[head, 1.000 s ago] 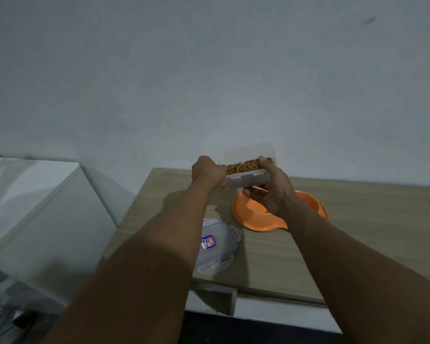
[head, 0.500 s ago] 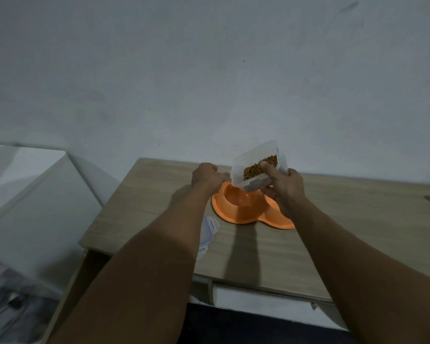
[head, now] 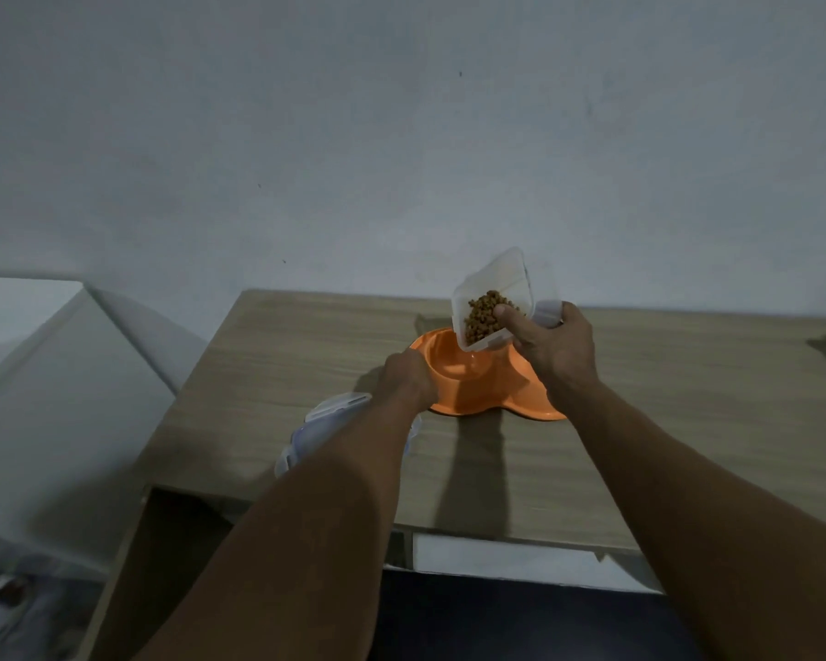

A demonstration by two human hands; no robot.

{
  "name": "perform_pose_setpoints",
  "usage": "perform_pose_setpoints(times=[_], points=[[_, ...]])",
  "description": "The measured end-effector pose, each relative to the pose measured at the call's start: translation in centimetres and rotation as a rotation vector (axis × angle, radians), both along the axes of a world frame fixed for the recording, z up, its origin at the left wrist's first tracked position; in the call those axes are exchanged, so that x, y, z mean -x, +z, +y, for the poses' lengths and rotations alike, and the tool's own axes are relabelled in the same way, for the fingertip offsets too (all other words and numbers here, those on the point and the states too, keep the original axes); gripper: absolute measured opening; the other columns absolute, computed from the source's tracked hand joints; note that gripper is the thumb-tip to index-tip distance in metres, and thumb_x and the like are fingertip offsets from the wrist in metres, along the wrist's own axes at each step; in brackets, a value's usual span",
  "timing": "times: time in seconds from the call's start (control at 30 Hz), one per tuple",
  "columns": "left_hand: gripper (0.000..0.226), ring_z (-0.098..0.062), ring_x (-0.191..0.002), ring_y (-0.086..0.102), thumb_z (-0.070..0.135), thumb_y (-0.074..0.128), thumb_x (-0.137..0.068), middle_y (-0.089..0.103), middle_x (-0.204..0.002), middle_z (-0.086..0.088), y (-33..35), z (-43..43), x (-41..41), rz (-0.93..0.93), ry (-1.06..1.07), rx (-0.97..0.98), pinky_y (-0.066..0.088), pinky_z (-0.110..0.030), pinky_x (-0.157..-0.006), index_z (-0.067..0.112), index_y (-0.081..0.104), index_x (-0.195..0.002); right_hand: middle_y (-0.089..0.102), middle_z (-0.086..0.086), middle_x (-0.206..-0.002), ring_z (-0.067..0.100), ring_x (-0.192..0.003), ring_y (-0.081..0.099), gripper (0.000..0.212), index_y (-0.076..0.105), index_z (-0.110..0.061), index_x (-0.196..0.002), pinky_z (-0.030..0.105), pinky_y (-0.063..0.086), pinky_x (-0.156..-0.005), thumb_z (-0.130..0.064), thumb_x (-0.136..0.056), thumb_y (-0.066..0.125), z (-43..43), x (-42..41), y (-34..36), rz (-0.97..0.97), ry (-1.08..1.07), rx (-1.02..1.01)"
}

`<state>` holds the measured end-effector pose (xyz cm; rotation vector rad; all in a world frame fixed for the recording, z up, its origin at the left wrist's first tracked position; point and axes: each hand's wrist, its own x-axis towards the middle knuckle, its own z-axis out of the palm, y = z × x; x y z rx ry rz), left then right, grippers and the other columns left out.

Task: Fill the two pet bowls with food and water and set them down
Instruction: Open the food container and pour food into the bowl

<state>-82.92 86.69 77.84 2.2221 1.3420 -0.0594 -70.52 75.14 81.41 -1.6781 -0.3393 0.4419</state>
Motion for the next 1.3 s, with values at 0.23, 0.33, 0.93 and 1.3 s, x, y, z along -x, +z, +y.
perform_pose_setpoints(times=[0.23,0.33,0.93,1.3], points=[[0.037,-0.025,-0.099,0.064,0.020,0.078,-0.074,0.064,-0.113,-0.010,-0.9,0.2,0.3,0.017,-0.094,-0.006,0.051,-0.031,-0.076,0.009,0.067,-0.107,0.074,0.000,-0.096,0.013,-0.087,0.072,0.056,0.064,-0.013,-0.109,0.038,0.061,-0.079,-0.034,-0.064,0.090,0.0,0.6,-0.6,-0.038,-0.011,-0.045],[0.045,-0.026,-0.103,0.062,0.025,0.080,-0.074,0.059,-0.116,-0.009,-0.9,0.2,0.5,0.044,-0.135,-0.044,0.048,-0.032,-0.075,0.011,0.064,-0.113,0.074,-0.001,-0.094,0.009,-0.082,0.072,0.051,0.064,-0.011,-0.108,0.031,0.061,-0.075,-0.029,-0.068,0.088,-0.1,0.8,-0.6,-0.054,-0.020,-0.083],[0.057,-0.028,-0.115,0.054,0.031,0.077,-0.080,0.042,-0.131,-0.010,-0.8,0.6,0.9,0.073,-0.209,-0.077,0.046,-0.035,-0.085,0.010,0.055,-0.128,0.073,-0.001,-0.098,0.014,-0.090,0.072,0.056,0.062,-0.024,-0.105,0.044,0.061,-0.081,-0.043,-0.061,0.090,0.0,2.1,-3.1,0.006,-0.152,-0.168],[0.057,-0.027,-0.118,0.053,0.029,0.077,-0.081,0.042,-0.133,-0.009,-0.5,0.5,1.0,0.059,-0.199,-0.064,0.046,-0.035,-0.089,0.010,0.054,-0.130,0.073,-0.004,-0.097,0.010,-0.090,0.071,0.050,0.061,-0.030,-0.099,0.041,0.061,-0.080,-0.044,-0.060,0.089,0.7,2.1,-2.9,-0.160,-0.115,-0.133]])
